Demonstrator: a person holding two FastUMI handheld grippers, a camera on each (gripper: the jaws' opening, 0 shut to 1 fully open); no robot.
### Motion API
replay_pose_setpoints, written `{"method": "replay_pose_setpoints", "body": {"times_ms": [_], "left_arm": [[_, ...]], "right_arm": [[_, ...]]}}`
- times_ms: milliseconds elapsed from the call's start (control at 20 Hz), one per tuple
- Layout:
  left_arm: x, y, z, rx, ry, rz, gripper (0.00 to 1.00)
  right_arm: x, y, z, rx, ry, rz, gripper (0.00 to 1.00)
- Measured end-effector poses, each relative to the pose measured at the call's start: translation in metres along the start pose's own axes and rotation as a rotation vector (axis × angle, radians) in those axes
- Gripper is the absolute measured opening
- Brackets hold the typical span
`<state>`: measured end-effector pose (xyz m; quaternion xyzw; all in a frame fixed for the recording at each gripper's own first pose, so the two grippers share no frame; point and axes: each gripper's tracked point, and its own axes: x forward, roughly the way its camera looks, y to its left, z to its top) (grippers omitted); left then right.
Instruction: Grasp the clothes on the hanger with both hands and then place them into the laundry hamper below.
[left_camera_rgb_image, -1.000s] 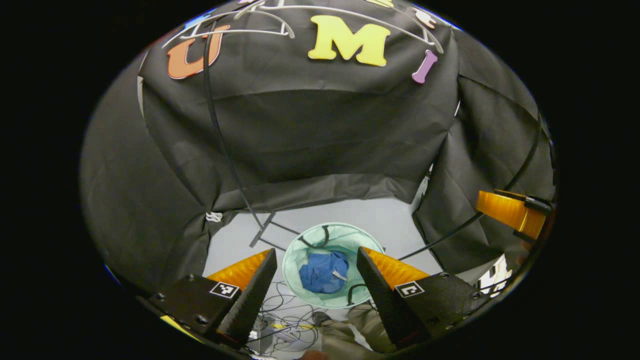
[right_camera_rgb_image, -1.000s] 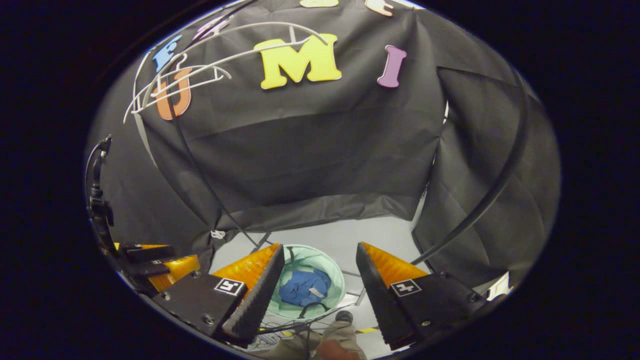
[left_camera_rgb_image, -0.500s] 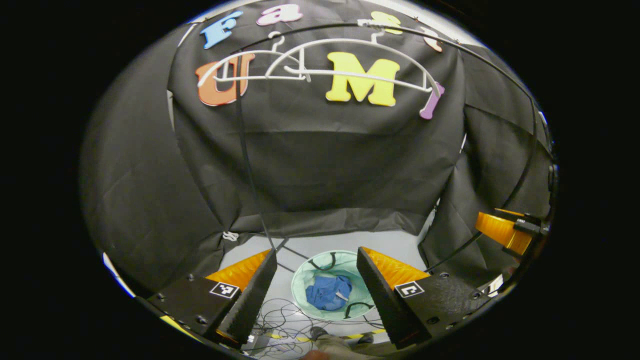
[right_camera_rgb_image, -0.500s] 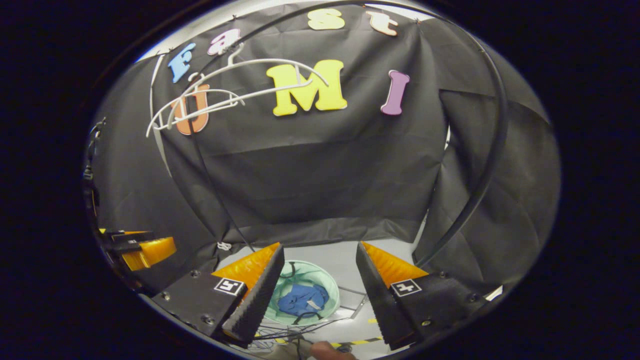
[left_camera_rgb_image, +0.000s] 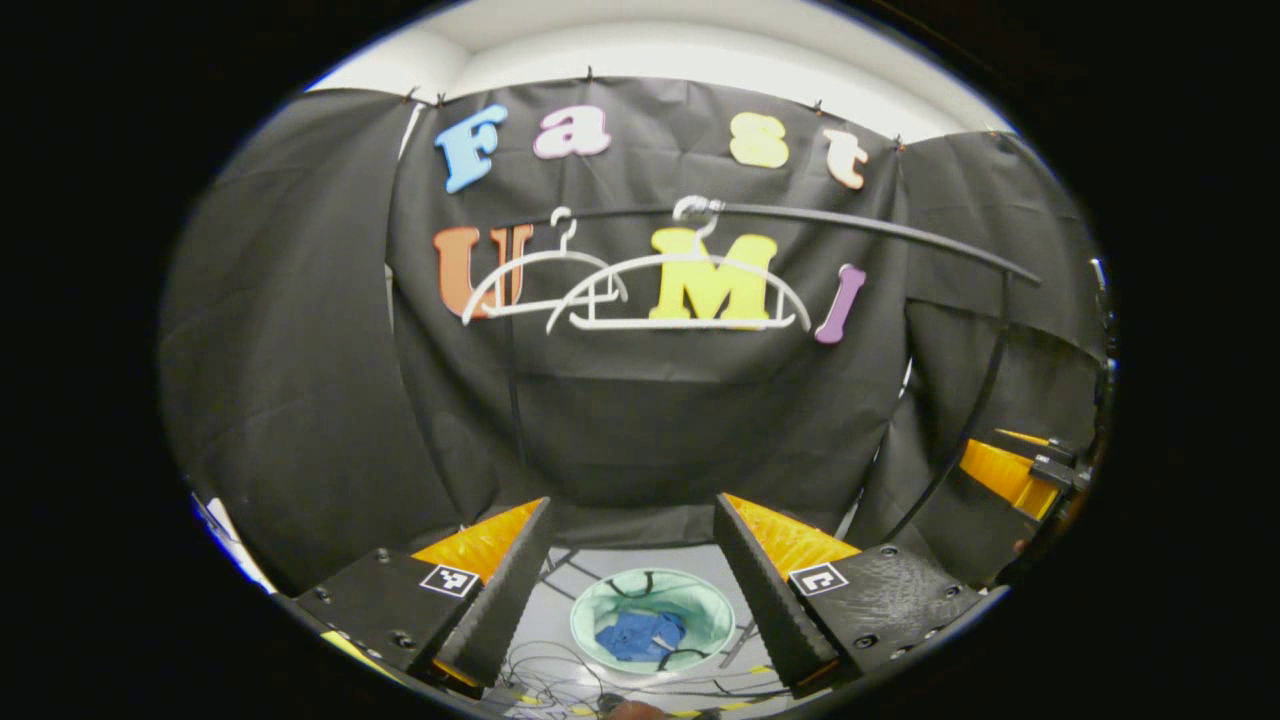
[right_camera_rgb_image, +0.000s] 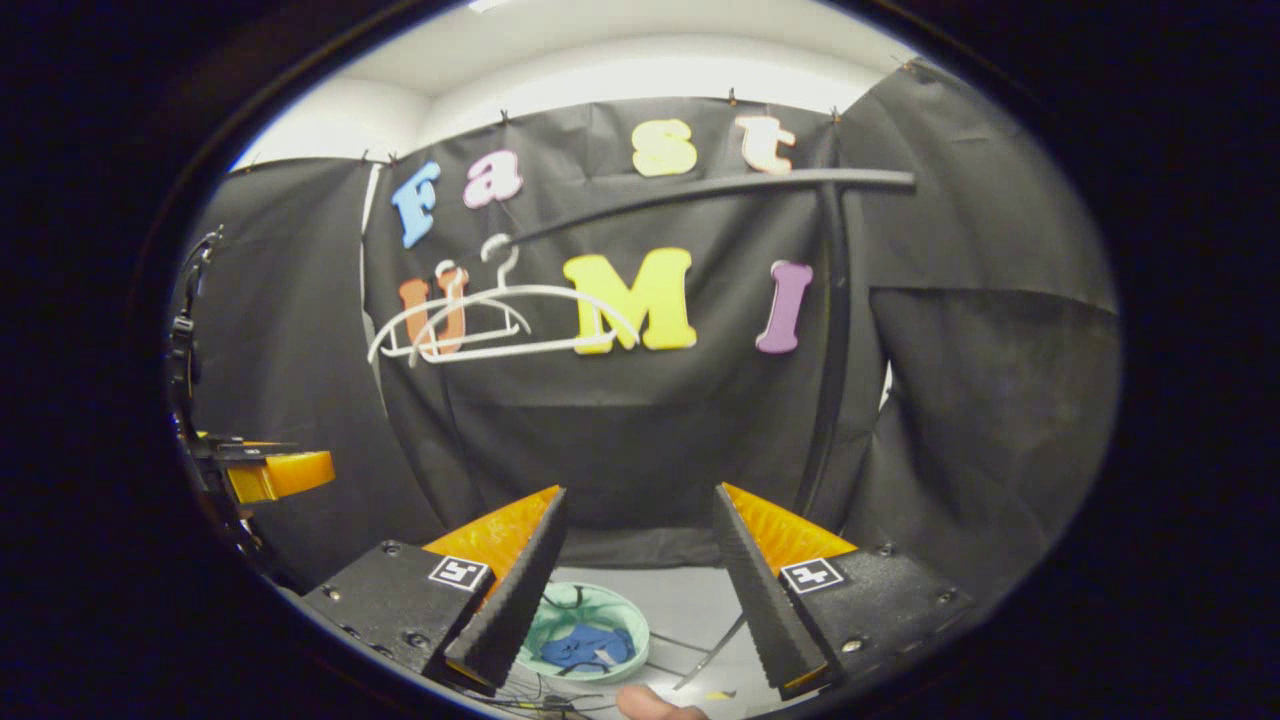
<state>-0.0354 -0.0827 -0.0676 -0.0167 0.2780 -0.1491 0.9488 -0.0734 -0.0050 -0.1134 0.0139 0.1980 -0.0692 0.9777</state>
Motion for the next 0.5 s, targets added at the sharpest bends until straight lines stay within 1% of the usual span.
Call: {"method": "replay_pose_setpoints", "body": {"times_ms": [50,250,300,400,450,500], "left_arm": [[-0.011,-0.002,0.016,0.011,-0.041,0.002,0.97],[-0.065,-0.014,0.062,0.029,-0.193,0.007,0.97],[-0.079,-0.016,0.074,0.036,-0.229,0.012,0.97],[-0.102,-0.017,0.094,0.05,-0.297,0.02,0.97],[-0.113,-0.016,0.101,0.053,-0.324,0.023,0.97],[-0.122,-0.014,0.109,0.057,-0.352,0.028,0.97]], "right_arm": [[-0.012,-0.004,0.012,-0.003,-0.037,0.01,0.92],[-0.05,-0.011,0.057,-0.016,-0.153,0.042,0.92],[-0.061,-0.012,0.068,-0.014,-0.18,0.057,0.96],[-0.077,-0.016,0.088,-0.009,-0.233,0.071,0.96],[-0.086,-0.019,0.1,-0.012,-0.265,0.073,0.92],[-0.093,-0.021,0.107,-0.017,-0.288,0.074,0.91]]}}
